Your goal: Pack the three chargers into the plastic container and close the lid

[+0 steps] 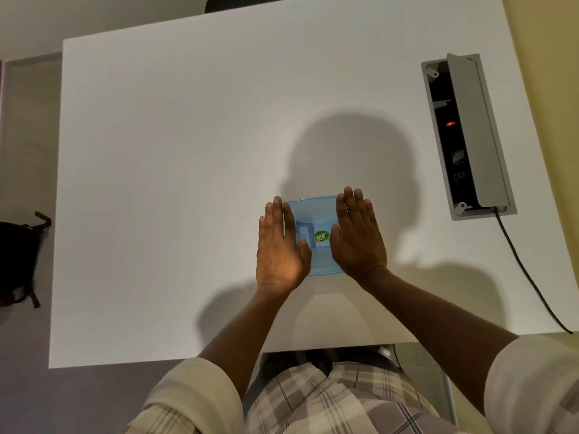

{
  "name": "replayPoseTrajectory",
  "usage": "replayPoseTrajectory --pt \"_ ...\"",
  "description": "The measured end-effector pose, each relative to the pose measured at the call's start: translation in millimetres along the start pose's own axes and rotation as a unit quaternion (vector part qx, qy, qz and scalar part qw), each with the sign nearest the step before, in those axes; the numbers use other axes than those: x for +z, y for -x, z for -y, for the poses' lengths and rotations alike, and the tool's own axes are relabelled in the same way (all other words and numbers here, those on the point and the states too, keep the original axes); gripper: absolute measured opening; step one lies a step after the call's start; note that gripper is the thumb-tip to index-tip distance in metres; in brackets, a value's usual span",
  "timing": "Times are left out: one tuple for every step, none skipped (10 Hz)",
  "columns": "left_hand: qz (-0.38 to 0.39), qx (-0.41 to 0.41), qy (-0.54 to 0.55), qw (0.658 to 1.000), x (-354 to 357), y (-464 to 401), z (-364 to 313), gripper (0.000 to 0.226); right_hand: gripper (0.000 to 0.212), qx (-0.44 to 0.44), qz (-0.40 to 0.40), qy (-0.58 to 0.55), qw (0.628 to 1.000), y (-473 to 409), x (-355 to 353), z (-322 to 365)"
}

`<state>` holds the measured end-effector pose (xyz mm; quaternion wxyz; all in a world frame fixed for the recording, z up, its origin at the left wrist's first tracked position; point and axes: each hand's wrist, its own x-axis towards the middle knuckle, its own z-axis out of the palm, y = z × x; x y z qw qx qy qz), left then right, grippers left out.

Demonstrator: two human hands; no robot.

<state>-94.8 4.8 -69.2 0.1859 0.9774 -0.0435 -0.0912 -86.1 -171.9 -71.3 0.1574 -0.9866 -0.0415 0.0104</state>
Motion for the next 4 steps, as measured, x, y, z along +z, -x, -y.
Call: replayPoseTrajectory --pt "0.000 -0.003 -0.008 1.000 1 -1 2 0.079 0.065 -0.004 -0.001 0.004 1.000 0 1 1" --pt "0.009 -0.004 -0.033 0.999 -4 -5 1 0.080 0.063 0.003 0.028 0.004 1.000 -5 -2 5" --pt "0.022 -0.019 -0.033 0.999 -10 -7 -3 0.080 0.062 0.011 0.055 0.000 0.998 -9 -9 10" --pt "0.022 0.004 -0.037 0.999 -15 7 -5 0.076 0.063 0.011 0.055 -0.009 0.998 5 -12 11"
